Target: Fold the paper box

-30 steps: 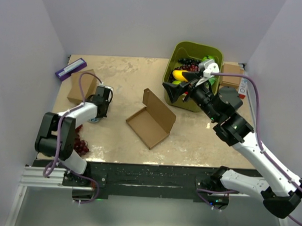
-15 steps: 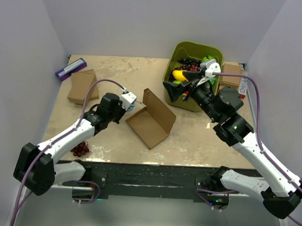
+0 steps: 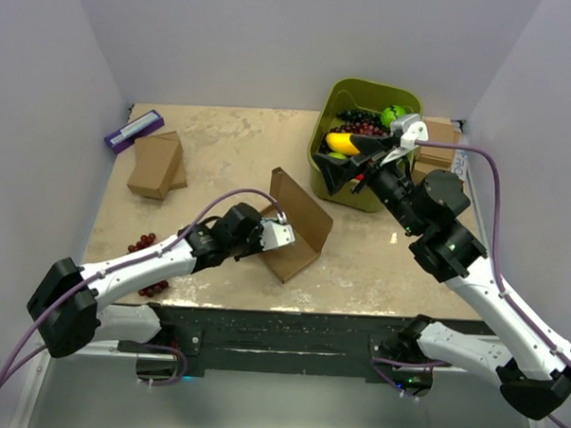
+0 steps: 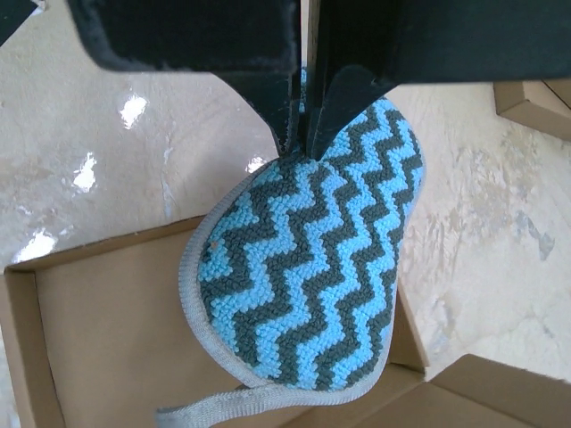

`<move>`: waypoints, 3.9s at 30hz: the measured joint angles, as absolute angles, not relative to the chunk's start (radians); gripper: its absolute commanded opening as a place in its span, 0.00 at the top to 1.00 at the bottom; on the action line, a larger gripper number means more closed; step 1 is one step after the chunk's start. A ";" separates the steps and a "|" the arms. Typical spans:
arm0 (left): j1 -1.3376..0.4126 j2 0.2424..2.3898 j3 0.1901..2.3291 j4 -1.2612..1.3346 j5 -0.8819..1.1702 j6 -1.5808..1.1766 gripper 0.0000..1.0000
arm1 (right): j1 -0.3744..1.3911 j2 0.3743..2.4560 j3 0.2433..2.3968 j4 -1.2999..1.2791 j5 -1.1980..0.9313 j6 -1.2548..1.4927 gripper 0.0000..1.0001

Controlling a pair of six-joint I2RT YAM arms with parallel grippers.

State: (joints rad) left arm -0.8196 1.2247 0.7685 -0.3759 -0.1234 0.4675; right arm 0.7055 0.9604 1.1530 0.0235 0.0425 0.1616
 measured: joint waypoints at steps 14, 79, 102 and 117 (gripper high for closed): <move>-0.894 1.388 0.822 -0.315 -0.135 0.730 0.91 | 0.706 0.962 1.153 0.023 0.043 0.199 0.02; -0.249 1.232 0.898 0.028 0.381 -0.053 0.18 | 0.732 1.261 0.930 -0.221 0.014 -0.015 0.87; -0.228 1.159 0.885 -0.013 0.414 -0.051 0.16 | 0.775 1.067 0.947 -0.248 0.291 0.355 0.23; -0.228 1.169 0.885 -0.018 0.411 -0.063 0.16 | 0.904 1.100 0.707 -0.194 0.415 0.649 0.48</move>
